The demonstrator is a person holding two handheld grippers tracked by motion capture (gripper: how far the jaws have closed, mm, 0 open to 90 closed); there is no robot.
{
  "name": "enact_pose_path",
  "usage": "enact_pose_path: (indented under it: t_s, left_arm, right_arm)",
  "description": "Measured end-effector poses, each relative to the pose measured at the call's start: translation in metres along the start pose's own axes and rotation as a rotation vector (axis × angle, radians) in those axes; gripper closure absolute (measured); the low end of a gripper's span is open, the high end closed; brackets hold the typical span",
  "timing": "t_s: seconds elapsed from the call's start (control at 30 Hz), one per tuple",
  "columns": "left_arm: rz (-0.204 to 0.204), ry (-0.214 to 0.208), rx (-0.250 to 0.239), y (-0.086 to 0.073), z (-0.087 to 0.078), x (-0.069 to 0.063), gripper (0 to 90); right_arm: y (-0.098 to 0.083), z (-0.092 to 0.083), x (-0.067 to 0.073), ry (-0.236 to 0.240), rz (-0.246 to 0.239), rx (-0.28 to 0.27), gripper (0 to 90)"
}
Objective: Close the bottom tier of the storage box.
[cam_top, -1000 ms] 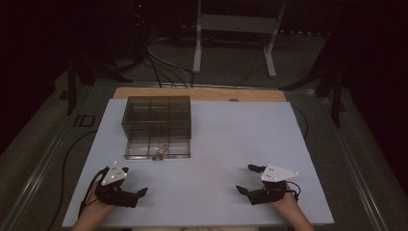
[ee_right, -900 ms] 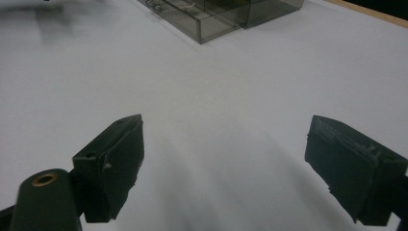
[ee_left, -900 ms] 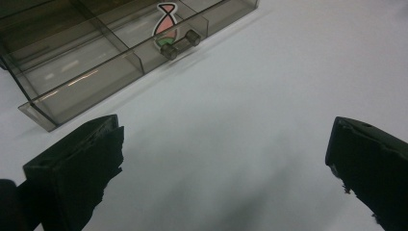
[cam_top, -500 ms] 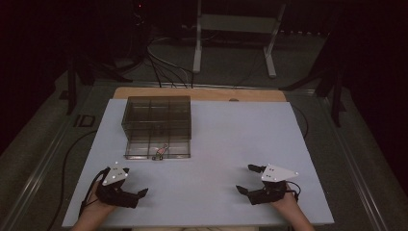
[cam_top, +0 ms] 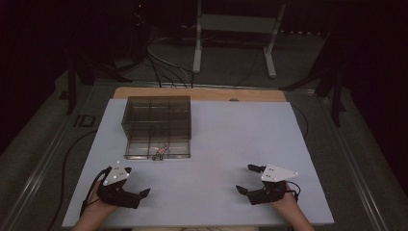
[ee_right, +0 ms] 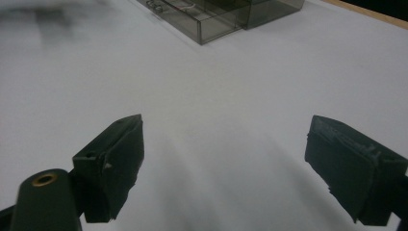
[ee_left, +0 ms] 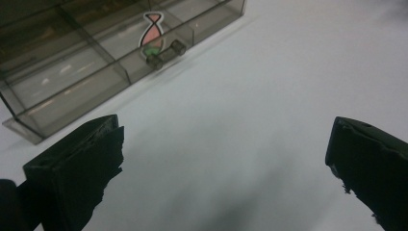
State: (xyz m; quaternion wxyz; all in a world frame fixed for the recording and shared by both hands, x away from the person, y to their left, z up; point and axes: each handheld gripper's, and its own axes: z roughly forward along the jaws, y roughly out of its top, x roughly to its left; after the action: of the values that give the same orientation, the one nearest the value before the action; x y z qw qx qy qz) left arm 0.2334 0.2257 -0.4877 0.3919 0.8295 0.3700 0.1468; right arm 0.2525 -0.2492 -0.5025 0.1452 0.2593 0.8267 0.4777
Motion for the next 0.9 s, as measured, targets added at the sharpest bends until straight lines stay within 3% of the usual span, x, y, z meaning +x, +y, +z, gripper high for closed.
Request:
enact_pose_path:
  t_s: [0.2,0.57,0.9]
  left_arm:
    - [0.013,0.004,-0.019,0.007,-0.002,-0.002,0.0]
    - [0.0,0.027,-0.034,0.016,0.002,-0.001,0.0]
    - [-0.029,0.091,-0.043,0.022,0.006,0.001,0.0]
  right_arm:
    - [0.0,0.0,0.0,0.0,0.002,0.001,13.5]
    - [0.0,0.001,0.0,0.0,0.001,0.004,13.5]
    - [0.0,0.001,0.0,0.0,0.001,0.003,13.5]
